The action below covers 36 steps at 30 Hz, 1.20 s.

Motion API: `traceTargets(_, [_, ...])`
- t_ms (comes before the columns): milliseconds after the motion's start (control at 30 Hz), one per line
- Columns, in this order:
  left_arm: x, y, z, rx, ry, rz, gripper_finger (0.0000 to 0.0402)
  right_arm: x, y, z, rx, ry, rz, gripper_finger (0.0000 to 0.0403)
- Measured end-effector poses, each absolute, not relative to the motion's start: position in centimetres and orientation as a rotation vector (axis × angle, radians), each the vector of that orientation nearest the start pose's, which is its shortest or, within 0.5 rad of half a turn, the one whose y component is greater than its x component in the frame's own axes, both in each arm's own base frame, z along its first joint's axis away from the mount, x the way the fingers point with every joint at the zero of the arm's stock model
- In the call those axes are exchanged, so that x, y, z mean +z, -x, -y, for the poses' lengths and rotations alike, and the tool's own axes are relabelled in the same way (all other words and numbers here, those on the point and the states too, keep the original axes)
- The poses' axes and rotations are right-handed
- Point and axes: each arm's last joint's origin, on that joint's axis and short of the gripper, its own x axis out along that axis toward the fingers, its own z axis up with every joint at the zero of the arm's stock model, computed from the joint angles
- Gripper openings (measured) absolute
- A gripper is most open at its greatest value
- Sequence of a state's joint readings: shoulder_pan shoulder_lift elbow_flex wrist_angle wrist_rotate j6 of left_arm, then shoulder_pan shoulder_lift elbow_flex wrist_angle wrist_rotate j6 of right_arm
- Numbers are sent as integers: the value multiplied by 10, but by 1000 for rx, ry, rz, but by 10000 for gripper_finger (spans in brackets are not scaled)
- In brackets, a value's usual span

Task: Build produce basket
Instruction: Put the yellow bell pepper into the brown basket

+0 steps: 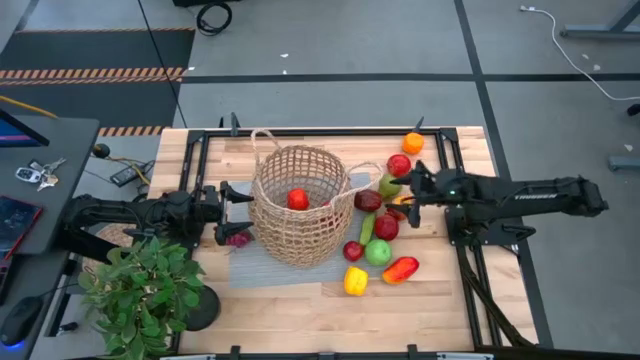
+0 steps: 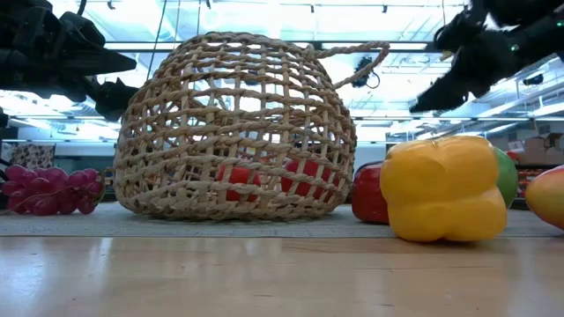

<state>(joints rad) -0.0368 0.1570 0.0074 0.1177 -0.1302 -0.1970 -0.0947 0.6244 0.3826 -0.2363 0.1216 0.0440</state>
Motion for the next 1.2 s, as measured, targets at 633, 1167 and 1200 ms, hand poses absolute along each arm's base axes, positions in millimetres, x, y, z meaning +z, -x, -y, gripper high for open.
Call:
traceTargets(633, [165,-107,0,97,194,-22,386,214,-180,-21,235,-459,-457,348])
traceTargets(1167, [165,-107,0,96,193,-22,386,205,-203,-112,151,-173,-560,348])
traceTargets(1200, [165,-107,0,96,194,-22,386,203,-207,-117,159,-147,-572,348])
